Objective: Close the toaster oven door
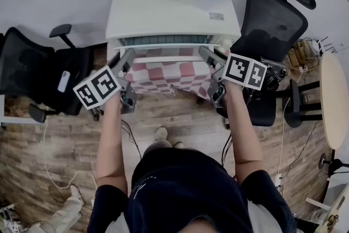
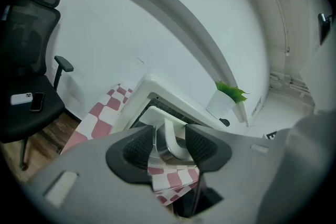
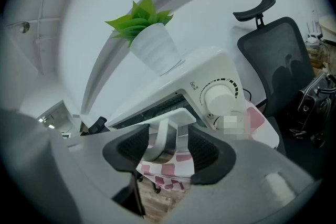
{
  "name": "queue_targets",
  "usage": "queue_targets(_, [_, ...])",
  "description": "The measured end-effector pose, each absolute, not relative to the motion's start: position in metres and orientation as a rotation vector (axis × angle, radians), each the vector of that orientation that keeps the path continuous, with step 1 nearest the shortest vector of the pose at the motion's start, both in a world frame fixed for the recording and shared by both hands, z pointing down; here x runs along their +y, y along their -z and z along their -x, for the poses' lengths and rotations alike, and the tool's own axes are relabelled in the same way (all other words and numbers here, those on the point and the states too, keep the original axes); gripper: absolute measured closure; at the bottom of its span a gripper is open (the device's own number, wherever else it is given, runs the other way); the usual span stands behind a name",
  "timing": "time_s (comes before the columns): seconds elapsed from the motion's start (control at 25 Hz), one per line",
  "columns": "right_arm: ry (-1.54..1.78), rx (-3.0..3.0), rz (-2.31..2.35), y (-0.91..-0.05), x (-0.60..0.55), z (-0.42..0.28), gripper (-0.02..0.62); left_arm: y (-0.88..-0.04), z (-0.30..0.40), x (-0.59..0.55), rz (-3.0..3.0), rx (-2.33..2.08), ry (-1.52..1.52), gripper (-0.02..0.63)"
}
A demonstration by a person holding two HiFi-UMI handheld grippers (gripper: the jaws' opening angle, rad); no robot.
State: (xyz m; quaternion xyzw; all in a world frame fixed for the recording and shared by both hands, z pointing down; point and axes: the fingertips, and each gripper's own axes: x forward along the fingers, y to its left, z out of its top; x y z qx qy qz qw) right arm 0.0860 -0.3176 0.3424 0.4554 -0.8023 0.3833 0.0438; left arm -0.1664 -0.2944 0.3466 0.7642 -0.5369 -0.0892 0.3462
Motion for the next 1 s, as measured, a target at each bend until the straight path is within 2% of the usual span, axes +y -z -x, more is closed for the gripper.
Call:
queue_targets(0.48, [-1.275,-2.398,-1.385,-0.338,-0.341,-0.084,0.356,-0.34,0.171,-0.317,-1.904,-1.387,0.33,0.403])
queue_targets(1.0, [-1.28,-2.353,-1.402,-0.34,-0.341,-0.088,0.34,-0.341,0.17,-0.318,-1.929,-1.35,0.286,0.397])
